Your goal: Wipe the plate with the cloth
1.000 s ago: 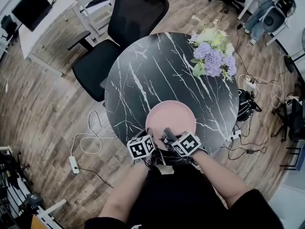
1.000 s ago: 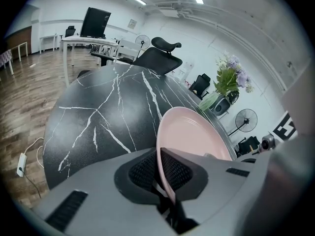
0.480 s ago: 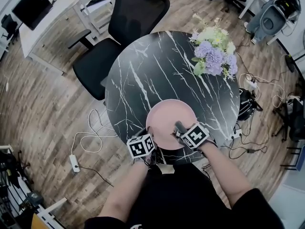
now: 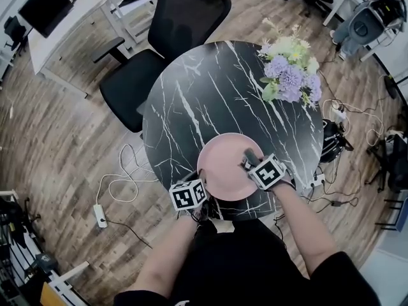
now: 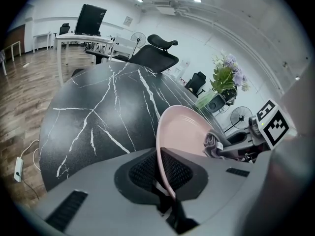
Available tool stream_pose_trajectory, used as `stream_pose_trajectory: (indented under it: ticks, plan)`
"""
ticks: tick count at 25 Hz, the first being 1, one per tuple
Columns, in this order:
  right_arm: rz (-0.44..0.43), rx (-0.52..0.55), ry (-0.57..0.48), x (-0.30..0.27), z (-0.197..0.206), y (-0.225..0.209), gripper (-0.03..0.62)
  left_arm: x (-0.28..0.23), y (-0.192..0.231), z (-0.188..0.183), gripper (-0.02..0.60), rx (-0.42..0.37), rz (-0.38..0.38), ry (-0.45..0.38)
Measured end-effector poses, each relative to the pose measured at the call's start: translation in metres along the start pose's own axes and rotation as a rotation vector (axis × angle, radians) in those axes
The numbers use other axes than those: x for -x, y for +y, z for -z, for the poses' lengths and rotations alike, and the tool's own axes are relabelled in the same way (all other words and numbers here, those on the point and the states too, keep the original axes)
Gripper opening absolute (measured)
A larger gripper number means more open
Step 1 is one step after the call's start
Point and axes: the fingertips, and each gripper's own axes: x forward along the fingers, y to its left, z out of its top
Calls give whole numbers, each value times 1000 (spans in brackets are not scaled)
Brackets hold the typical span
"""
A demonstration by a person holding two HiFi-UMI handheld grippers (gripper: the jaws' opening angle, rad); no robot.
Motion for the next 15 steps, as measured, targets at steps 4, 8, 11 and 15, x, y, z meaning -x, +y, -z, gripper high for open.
stream_pose_trajectory:
  ticks: [4, 8, 11, 15]
  plan:
    - [62, 52, -4, -1, -10, -8, 109, -1, 0, 0, 38, -6, 19, 13]
    - [119, 97, 1, -4, -19, -15, 109, -1, -1, 0, 38, -16, 28, 23]
    - [149, 127, -16, -7, -31, -18, 109, -1, -1, 0, 38, -26, 29, 29]
    - [176, 167, -33, -10, -47, -19, 109, -1, -2, 0, 40, -37, 35, 32]
